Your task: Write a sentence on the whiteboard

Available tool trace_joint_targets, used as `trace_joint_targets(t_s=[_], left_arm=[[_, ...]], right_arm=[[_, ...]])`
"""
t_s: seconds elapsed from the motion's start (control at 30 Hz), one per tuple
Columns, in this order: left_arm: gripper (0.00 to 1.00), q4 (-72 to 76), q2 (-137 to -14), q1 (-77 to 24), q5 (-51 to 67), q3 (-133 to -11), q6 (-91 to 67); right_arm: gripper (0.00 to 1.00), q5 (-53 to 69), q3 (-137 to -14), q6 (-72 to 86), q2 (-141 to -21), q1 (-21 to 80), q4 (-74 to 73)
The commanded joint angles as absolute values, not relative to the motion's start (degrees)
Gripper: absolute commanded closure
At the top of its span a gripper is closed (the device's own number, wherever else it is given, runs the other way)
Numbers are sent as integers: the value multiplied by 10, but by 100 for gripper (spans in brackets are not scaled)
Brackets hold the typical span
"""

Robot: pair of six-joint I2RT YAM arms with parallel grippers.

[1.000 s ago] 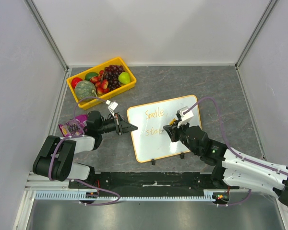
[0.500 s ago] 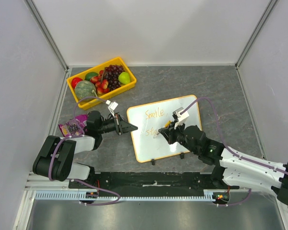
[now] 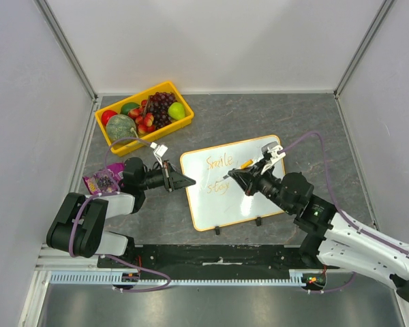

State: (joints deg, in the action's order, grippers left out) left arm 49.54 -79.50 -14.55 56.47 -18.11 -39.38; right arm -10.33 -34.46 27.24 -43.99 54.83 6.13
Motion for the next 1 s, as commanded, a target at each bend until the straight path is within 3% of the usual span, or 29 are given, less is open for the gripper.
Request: trace_joint_targets(t_s=[0.0,0.43,0.97], left_arm=[[98,458,-806,-157,556,-174,-293],[98,458,-806,-156,556,-172,-293],[98,458,-807,-156,557,-173,-294]], right_arm=[[100,-81,-368,262,-426,514,36],[100,-80,-378,216,-364,421,-78],[100,-100,-388,197,-355,417,-128]])
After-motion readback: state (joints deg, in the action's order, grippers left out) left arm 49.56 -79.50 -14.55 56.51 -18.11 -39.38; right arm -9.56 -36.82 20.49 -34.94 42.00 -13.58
